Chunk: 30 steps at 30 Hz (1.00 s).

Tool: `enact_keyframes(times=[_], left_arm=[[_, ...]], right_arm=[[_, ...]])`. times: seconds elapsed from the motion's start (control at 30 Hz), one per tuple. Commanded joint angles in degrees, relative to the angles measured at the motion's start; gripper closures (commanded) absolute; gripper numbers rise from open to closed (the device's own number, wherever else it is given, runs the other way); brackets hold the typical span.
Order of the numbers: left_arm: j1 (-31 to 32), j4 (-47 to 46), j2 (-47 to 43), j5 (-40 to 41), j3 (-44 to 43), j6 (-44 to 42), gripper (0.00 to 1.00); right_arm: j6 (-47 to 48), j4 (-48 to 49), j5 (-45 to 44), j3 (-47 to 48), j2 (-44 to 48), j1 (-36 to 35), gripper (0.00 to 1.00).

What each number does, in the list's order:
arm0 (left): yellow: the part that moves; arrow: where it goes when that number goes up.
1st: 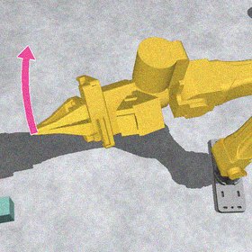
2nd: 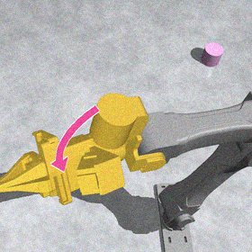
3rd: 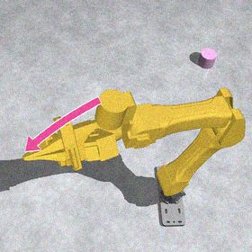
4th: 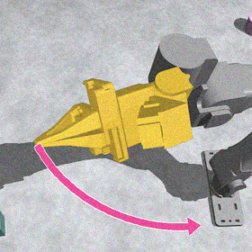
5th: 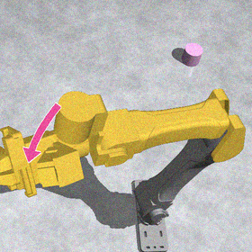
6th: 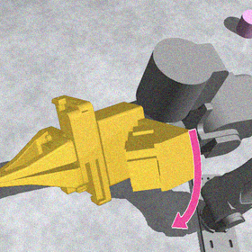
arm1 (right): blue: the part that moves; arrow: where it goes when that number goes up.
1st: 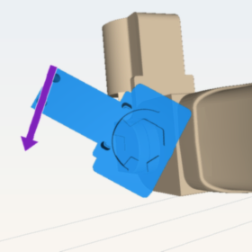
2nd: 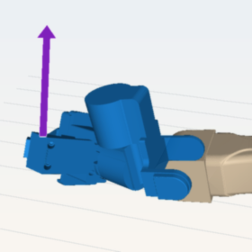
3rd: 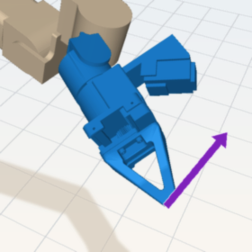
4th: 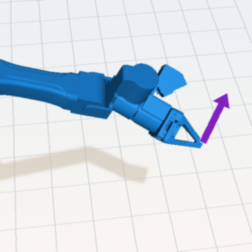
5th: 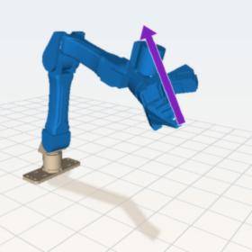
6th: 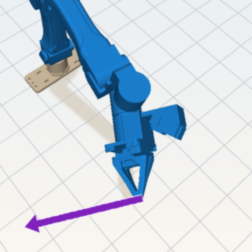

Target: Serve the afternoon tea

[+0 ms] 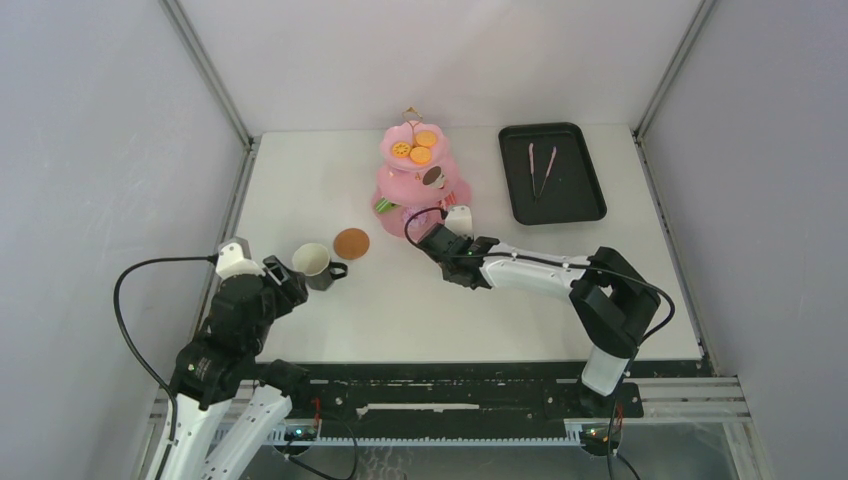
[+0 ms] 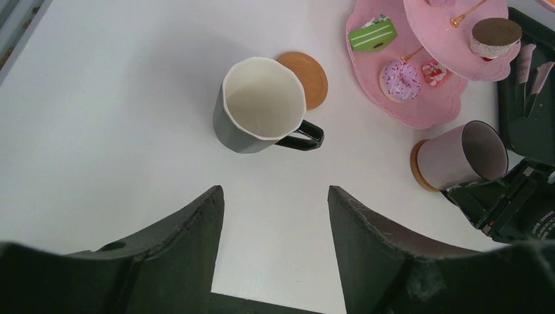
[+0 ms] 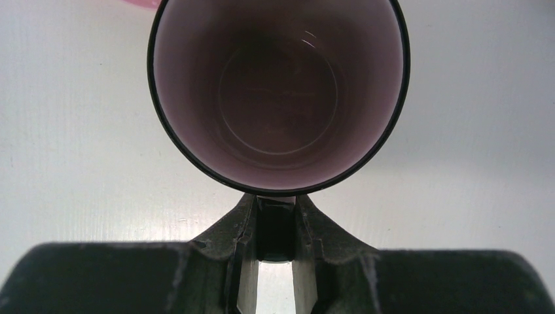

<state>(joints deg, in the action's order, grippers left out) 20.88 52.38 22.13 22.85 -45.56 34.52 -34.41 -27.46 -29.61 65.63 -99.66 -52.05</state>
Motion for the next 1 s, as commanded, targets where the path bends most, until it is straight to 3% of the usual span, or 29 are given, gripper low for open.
enact_keyframes(times=[0.0, 0.37, 0.6, 0.97], left_arm=[[0.2, -2.1, -0.4, 0.3, -2.2, -0.2, 0.35], [0.1, -1.3, -1.0, 0.1, -2.0, 0.2, 0.35], [0.2, -1.3, -1.0, 0.0, -2.0, 1.0, 0.34], [0.2, -2.3, -1.5, -0.1, -0.7, 3.7, 0.33]], right_arm=[[-1.6, -0.4, -1.1, -0.7, 0.8, -0.7, 1.00], [-3.1, -0.6, -0.4, -2.0, 0.4, -0.4, 1.00], [-3.3, -1.7, -0.6, -1.9, 1.5, 0.0, 0.59], [-2.0, -4.9, -2.5, -1.4, 6.3, -0.2, 0.48]])
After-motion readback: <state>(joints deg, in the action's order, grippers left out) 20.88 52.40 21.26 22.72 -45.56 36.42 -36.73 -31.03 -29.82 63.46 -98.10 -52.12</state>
